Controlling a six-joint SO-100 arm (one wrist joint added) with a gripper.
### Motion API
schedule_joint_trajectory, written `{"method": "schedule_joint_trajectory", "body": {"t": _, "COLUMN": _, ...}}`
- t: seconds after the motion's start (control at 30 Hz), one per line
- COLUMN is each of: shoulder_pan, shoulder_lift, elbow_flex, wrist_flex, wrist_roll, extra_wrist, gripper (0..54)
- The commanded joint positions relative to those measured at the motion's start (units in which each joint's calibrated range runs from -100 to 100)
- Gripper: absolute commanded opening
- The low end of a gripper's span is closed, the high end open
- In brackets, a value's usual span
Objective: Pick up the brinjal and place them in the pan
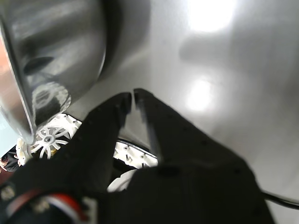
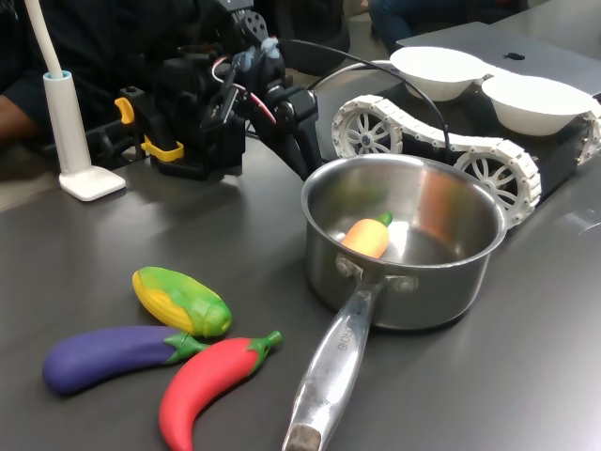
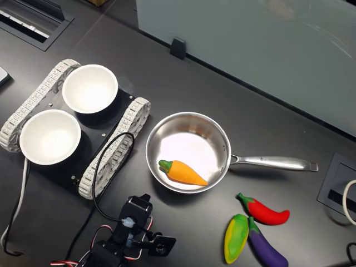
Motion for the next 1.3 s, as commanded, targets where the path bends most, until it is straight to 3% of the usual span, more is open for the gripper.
{"method": "schedule_joint_trajectory", "body": {"t": 0.0, "shoulder_pan": 0.77, "shoulder_lift": -0.83, "elbow_flex": -4.49, "wrist_flex": 0.56, "wrist_roll": 0.39, "extra_wrist": 0.15, "gripper": 0.1}}
{"method": "schedule_joint_trajectory", "body": {"t": 0.57, "shoulder_pan": 1.69, "shoulder_lift": -0.83, "elbow_flex": -4.85, "wrist_flex": -0.64, "wrist_roll": 0.1, "extra_wrist": 0.15, "gripper": 0.1}}
{"method": "schedule_joint_trajectory", "body": {"t": 0.7, "shoulder_pan": 1.35, "shoulder_lift": -0.83, "elbow_flex": -10.12, "wrist_flex": 2.86, "wrist_roll": 0.68, "extra_wrist": 0.15, "gripper": 0.1}}
{"method": "schedule_joint_trajectory", "body": {"t": 1.0, "shoulder_pan": 5.94, "shoulder_lift": 0.01, "elbow_flex": -18.93, "wrist_flex": 6.02, "wrist_roll": 3.37, "extra_wrist": 0.07, "gripper": 0.1}}
{"method": "schedule_joint_trajectory", "body": {"t": 1.27, "shoulder_pan": 9.49, "shoulder_lift": 4.99, "elbow_flex": -28.02, "wrist_flex": 6.36, "wrist_roll": 4.1, "extra_wrist": 0.07, "gripper": 0.1}}
